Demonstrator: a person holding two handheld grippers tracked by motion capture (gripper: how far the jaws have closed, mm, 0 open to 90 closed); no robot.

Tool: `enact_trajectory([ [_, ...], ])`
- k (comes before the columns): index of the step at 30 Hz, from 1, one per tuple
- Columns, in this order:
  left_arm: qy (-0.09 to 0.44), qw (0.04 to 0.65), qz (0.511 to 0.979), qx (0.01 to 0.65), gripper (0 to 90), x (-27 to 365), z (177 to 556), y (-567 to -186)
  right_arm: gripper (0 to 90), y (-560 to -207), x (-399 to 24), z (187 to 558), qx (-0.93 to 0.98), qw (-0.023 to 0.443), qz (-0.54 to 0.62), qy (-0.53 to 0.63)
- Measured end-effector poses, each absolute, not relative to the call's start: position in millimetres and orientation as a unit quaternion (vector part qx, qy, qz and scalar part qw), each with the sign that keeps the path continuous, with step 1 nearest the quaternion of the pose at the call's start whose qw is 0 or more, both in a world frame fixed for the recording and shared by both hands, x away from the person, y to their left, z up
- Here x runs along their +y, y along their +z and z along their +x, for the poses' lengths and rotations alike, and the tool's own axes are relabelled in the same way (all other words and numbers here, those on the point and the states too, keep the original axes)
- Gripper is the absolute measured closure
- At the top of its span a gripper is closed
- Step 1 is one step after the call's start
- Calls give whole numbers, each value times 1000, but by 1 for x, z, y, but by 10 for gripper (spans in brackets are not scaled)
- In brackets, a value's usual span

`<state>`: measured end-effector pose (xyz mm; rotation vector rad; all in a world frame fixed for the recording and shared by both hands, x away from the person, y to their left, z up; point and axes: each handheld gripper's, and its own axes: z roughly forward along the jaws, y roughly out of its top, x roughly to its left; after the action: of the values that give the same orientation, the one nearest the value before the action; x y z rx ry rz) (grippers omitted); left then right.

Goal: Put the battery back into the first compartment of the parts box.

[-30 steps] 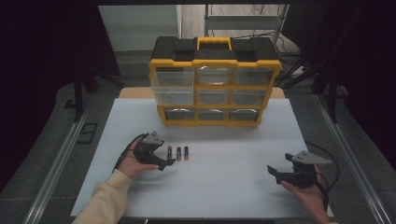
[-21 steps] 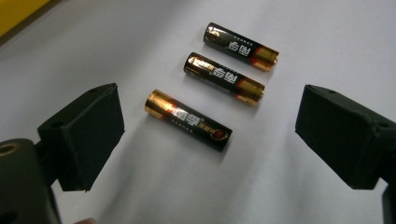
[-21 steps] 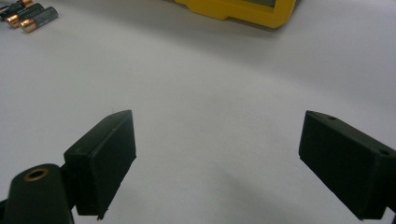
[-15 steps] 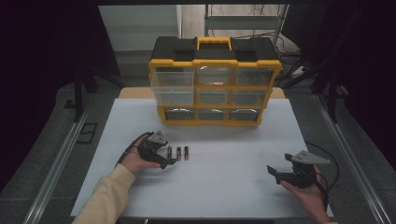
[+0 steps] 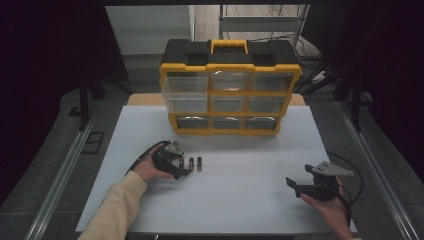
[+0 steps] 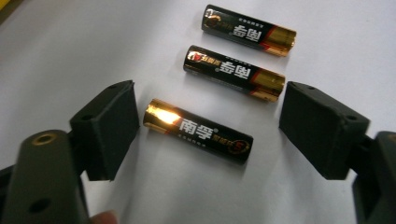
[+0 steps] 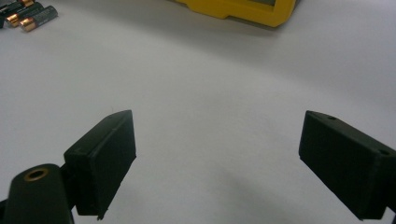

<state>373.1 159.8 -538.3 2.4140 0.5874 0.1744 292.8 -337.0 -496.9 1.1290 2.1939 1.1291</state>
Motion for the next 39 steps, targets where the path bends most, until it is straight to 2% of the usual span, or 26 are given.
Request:
enact_trajectory([
  [6, 62, 322, 917, 225, 271, 162, 374, -538, 114, -497, -337, 293, 790, 212, 406, 407],
  [13, 61, 324, 913, 241, 415, 165, 373, -536, 114, -497, -337, 293, 790, 213, 407, 407],
  [20, 63, 319, 914, 245, 427, 165, 371, -534, 114, -496, -337, 292, 790, 214, 406, 408],
  [22, 62, 332, 902, 270, 588, 166, 372, -532, 114, -496, -337, 292, 789, 214, 406, 408],
  [23, 69, 336, 898, 275, 599, 168, 372, -530, 114, -496, -338, 292, 789, 214, 406, 408],
  [35, 67, 320, 901, 284, 614, 172, 372, -533, 115, -496, -337, 292, 789, 215, 406, 407],
  [37, 70, 315, 902, 287, 595, 172, 370, -533, 115, -496, -338, 292, 789, 215, 406, 407],
  [39, 71, 300, 902, 302, 518, 170, 367, -530, 114, -496, -338, 292, 789, 216, 405, 407],
])
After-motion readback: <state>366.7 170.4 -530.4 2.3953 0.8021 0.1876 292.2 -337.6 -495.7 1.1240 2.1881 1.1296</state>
